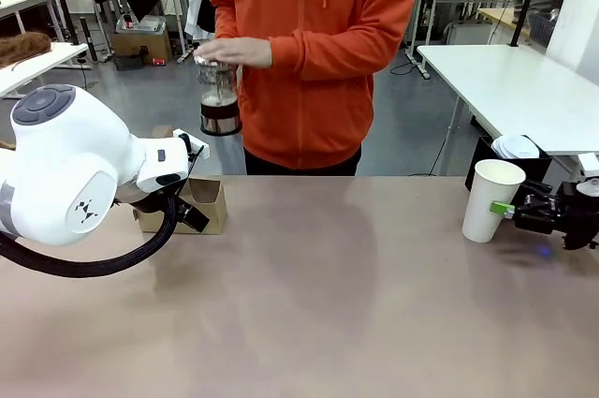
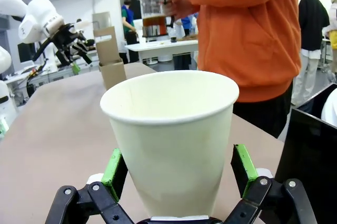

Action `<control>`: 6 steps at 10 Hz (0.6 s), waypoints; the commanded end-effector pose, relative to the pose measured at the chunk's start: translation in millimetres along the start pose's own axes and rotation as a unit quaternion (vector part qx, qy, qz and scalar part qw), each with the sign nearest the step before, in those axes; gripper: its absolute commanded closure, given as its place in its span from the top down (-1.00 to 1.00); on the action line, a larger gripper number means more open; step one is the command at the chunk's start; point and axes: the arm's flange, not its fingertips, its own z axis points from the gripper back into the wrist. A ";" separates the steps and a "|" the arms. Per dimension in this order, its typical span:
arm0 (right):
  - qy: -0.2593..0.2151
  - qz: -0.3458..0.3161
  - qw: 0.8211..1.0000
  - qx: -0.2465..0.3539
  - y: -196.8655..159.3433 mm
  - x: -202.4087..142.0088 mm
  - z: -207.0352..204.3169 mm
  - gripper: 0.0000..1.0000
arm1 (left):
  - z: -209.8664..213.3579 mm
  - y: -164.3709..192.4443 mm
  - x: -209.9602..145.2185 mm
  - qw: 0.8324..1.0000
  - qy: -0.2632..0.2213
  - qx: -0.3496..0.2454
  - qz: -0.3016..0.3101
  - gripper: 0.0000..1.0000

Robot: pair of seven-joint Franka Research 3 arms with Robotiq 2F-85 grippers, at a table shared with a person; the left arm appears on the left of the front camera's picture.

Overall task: Pour a drink into a cup and package it in a carrier.
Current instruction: Pick up the 600 ml Paper Cup and place it in the middle top area of the table.

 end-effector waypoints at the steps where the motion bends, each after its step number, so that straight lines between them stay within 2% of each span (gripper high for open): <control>1: -0.003 -0.019 1.000 -0.011 1.2 1.3 -14.6 1.00 | 0.2 0.0 -0.1 1.000 0.000 0.000 0.000 1.00; 5: 0.001 -0.027 1.000 -0.001 1.2 -3.5 -29.2 1.00 | 0.2 0.0 -0.1 1.000 0.000 0.000 0.000 1.00; 6: 0.002 -0.036 0.999 0.005 0.9 -5.6 -29.0 0.60 | 0.2 0.0 -0.1 1.000 0.000 0.000 0.000 1.00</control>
